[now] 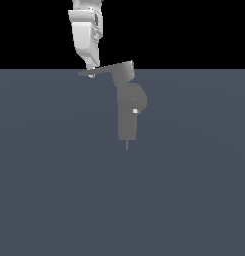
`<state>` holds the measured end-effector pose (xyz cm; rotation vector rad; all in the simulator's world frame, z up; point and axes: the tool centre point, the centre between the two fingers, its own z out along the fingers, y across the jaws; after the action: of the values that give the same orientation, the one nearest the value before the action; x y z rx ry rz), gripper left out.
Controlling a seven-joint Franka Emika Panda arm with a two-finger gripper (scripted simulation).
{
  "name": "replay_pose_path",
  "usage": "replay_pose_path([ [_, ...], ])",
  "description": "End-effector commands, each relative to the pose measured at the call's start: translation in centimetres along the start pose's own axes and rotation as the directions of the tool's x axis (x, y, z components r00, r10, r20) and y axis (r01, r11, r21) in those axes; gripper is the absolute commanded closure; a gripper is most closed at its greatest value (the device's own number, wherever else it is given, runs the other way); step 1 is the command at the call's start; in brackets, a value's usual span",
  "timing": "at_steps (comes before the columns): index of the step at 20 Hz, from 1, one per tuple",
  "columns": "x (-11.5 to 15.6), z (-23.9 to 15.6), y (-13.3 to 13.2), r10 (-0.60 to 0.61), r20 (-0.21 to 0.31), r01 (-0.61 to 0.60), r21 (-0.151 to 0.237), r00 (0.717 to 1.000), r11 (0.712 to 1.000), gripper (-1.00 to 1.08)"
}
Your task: Turn on the faucet by rotating a designated handle.
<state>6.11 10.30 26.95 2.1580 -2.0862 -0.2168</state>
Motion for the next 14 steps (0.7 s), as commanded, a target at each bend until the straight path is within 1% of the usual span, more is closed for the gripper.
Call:
replay_pose_path([
  [1, -0.1, 0.4, -0.3, 0.02, -0.004, -0.02, -0.001, 1.0, 1.0, 1.08],
  [9, -0.2, 0.6, -0.5, 0.029, -0.006, -0.029, -0.002, 1.0, 1.0, 1.08],
  [14, -0.3, 0.6, 0.8, 0.029, -0.006, -0.029, -0.002, 1.0, 1.0, 1.08],
])
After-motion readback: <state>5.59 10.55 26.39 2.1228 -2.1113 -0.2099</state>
